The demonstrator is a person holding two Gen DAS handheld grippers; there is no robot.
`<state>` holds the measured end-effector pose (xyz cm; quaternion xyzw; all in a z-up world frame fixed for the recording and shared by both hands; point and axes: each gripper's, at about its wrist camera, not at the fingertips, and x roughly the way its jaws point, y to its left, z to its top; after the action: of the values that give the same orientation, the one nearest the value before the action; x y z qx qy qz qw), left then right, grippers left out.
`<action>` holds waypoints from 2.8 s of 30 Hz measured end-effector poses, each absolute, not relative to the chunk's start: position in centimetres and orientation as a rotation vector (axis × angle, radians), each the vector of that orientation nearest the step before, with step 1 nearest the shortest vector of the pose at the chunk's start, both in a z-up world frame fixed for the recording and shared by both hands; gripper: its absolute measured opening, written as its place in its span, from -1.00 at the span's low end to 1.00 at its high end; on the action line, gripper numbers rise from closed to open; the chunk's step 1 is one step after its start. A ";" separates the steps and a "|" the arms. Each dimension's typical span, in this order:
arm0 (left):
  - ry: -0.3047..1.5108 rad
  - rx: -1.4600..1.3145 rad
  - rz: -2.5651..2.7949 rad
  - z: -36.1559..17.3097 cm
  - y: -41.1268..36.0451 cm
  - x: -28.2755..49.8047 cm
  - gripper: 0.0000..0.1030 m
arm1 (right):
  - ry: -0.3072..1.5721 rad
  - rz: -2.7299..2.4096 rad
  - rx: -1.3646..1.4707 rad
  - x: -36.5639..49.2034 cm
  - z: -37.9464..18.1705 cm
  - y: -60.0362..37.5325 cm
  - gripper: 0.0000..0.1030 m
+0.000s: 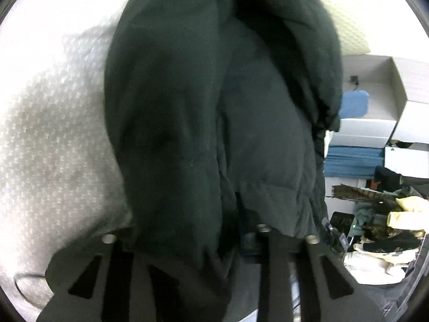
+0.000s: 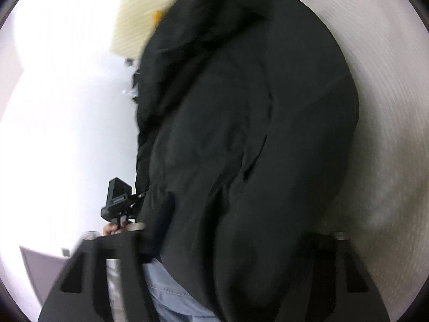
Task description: Fold large clothes
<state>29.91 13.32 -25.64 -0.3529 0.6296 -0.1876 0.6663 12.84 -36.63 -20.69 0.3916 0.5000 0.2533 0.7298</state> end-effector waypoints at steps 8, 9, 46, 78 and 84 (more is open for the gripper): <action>1.229 -0.884 -0.500 -21.0 17.0 25.6 -0.90 | 0.894 0.612 0.702 10.4 -15.3 -36.3 -0.83; 1.207 -0.894 -0.510 -20.0 17.3 25.1 -0.90 | 0.866 0.620 0.700 9.8 -14.8 -36.8 -0.84; 1.083 -0.797 -0.600 -3.1 24.1 6.6 -0.88 | 0.590 0.641 0.828 -9.4 -2.8 -37.7 -0.85; 1.354 -0.731 -0.154 -13.9 17.2 35.1 -0.75 | 0.985 0.198 1.106 24.0 -16.8 -42.0 -0.83; 1.388 -0.746 -0.178 -16.2 16.8 37.2 -0.75 | 0.975 0.261 1.186 25.1 -19.9 -42.9 -0.83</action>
<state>37.21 16.78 -16.18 -0.3352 0.6235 -0.0801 0.7018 25.15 -42.87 -19.87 0.5349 0.4395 0.1178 0.7119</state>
